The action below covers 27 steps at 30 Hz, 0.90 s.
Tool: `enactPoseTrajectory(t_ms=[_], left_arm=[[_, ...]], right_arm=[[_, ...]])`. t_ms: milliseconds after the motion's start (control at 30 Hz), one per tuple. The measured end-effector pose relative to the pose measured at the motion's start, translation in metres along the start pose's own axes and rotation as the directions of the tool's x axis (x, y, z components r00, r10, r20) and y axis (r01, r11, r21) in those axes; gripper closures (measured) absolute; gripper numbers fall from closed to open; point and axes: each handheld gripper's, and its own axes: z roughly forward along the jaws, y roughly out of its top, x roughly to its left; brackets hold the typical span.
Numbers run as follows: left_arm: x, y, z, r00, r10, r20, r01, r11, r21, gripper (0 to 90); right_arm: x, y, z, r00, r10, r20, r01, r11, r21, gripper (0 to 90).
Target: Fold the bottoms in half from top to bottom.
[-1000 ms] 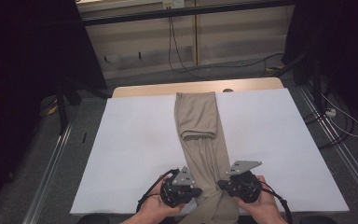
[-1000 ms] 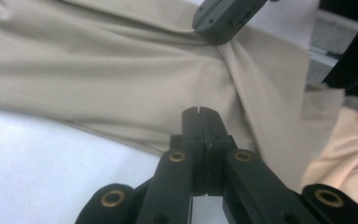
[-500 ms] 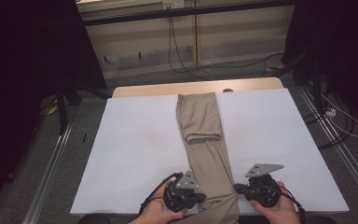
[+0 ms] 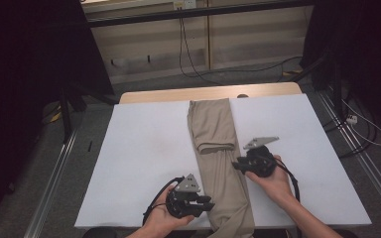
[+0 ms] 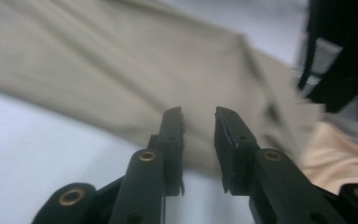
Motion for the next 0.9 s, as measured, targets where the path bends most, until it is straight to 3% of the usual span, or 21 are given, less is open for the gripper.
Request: enactPoseTrajectory(t_ms=[33,100,167,200,267,333,500,567,600,633,667,700,733,767,833,900], left_arm=[[0.003,-0.001,0.003,1.0000,-0.004,0.008,0.004,0.9999,0.014,72.9],[0.004,-0.003,0.006,0.9999,0.003,0.013,-0.003,0.9996,0.027,72.6],[0.002,-0.003,0.006,1.0000,0.004,0.008,-0.005,0.9998,0.022,70.3],[0.001,-0.003,0.006,0.9999,0.014,0.007,-0.014,0.9997,0.021,69.8],[0.001,-0.004,0.006,0.9998,0.019,0.004,-0.020,0.9996,0.021,69.7],[0.001,-0.004,0.006,0.9999,0.011,0.006,-0.011,0.9998,0.016,69.5],[-0.001,-0.004,0.006,0.9997,0.022,0.005,-0.022,0.9994,0.025,68.6],[-0.003,-0.004,0.006,0.9999,-0.003,0.017,0.003,0.9997,0.025,68.3],[-0.007,-0.005,0.004,0.9999,0.015,-0.005,-0.014,0.9989,0.045,68.1],[-0.009,-0.006,0.004,0.9995,0.029,0.011,-0.029,0.9987,0.042,68.0],[-0.011,-0.007,0.003,0.9994,0.022,0.025,-0.023,0.9987,0.044,67.5],[-0.013,-0.007,0.003,0.9999,0.012,0.010,-0.013,0.9986,0.051,66.4],[-0.011,-0.006,0.002,0.9990,0.015,0.041,-0.017,0.9986,0.049,64.8],[-0.010,-0.006,0.000,0.9991,0.012,0.040,-0.014,0.9987,0.049,63.1],[-0.005,-0.002,-0.002,0.9999,0.007,0.014,-0.007,0.9997,0.023,56.8],[0.007,0.005,-0.003,0.9993,0.006,-0.037,-0.006,1.0000,-0.005,52.0]], right_arm=[[-0.003,0.006,0.008,0.9996,-0.005,0.027,0.005,1.000,0.000,69.7],[-0.010,0.014,0.023,0.9994,0.002,0.034,-0.003,1.000,0.010,70.9],[-0.011,0.015,0.034,0.9981,-0.005,0.062,0.002,0.999,0.046,72.8],[-0.011,0.014,0.035,0.9980,-0.016,0.062,0.013,0.999,0.036,75.2],[-0.012,0.014,0.031,0.9950,-0.021,0.097,0.017,0.999,0.041,88.7],[-0.017,0.011,0.027,0.9916,-0.005,0.129,-0.002,0.998,0.055,90.0],[-0.031,0.004,0.019,0.9917,0.037,0.123,-0.042,0.998,0.037,90.0],[-0.034,0.000,0.017,0.9908,0.047,0.127,-0.053,0.998,0.038,90.0],[-0.036,-0.002,0.015,0.9917,0.059,0.115,-0.064,0.997,0.035,90.0],[-0.037,-0.003,0.013,0.9920,0.069,0.106,-0.073,0.997,0.039,90.0],[-0.037,-0.004,0.011,0.9918,0.069,0.108,-0.074,0.996,0.043,90.0],[-0.036,-0.005,0.010,0.9914,0.066,0.113,-0.071,0.997,0.043,90.0],[-0.035,-0.006,0.009,0.9928,0.064,0.101,-0.068,0.997,0.037,90.0],[-0.035,-0.005,0.009,0.9942,0.062,0.088,-0.065,0.997,0.031,88.1],[-0.035,-0.002,0.007,0.9969,0.050,0.060,-0.051,0.999,0.000,79.4],[-0.035,0.004,0.007,0.9989,0.033,0.033,-0.032,0.999,-0.028,73.5]])
